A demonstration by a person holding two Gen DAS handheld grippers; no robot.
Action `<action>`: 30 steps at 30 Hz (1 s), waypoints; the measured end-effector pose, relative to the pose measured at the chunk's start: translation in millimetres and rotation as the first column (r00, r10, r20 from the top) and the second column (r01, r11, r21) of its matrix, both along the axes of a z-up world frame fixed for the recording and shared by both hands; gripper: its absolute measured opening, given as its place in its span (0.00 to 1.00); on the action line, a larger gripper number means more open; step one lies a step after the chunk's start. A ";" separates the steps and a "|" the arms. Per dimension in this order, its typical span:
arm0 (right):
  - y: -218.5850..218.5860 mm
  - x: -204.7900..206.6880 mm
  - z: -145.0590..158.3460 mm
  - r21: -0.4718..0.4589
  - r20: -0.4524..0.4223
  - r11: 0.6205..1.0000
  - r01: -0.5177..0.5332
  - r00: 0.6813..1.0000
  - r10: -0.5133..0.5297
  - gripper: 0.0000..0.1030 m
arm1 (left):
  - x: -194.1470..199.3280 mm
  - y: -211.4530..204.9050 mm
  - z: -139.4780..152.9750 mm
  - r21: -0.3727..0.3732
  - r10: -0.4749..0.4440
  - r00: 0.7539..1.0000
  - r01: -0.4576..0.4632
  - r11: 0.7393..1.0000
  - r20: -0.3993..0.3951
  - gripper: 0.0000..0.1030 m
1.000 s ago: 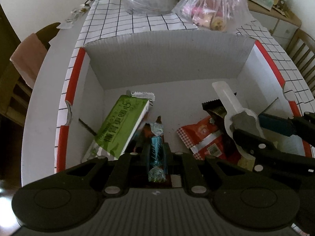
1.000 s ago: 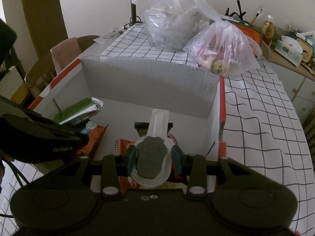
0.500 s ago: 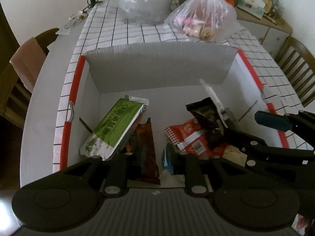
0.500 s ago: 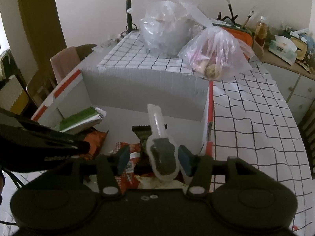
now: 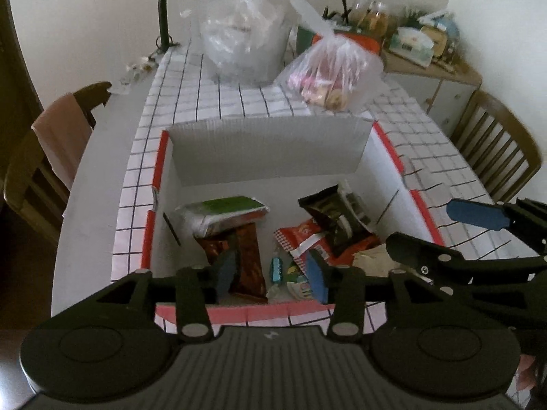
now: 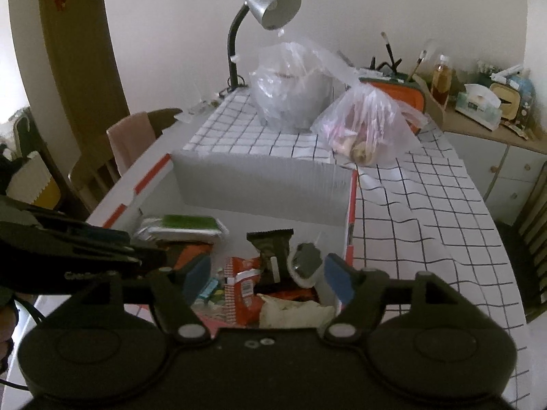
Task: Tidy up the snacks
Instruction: 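Withdraw both tools from the box toward the remaining snacks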
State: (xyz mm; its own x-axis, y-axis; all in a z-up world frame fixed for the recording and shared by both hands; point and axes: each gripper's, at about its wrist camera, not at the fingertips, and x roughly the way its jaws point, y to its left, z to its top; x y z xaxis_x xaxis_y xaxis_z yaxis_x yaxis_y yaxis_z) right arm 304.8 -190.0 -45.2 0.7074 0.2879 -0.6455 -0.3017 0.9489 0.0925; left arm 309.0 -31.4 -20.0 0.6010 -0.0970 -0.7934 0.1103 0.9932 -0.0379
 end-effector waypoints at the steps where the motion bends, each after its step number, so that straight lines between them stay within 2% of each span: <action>1: -0.1 -3.7 2.7 0.004 0.005 1.000 0.000 1.000 0.000 0.74 | -4.7 0.3 2.6 -0.003 -0.001 1.000 0.001 1.000 0.009 0.46; 10: -3.7 -45.8 29.7 0.048 0.059 0.999 -0.013 0.998 0.011 0.88 | -50.8 7.8 33.0 -0.024 -0.004 0.996 0.007 1.000 0.091 0.59; 14: -4.1 -66.4 38.0 0.065 0.083 0.998 -0.022 0.996 0.017 0.94 | -72.0 10.7 41.1 -0.027 -0.005 0.993 0.009 1.000 0.114 0.61; 18: -3.1 -85.6 44.2 0.082 0.100 0.996 -0.033 0.995 0.025 0.98 | -92.8 16.9 47.3 -0.029 0.006 0.989 -0.002 1.000 0.145 0.67; 30: 7.6 -126.4 41.2 0.102 0.089 0.992 -0.068 0.994 0.059 1.00 | -137.5 32.4 43.9 -0.053 0.015 0.987 -0.006 0.999 0.158 0.75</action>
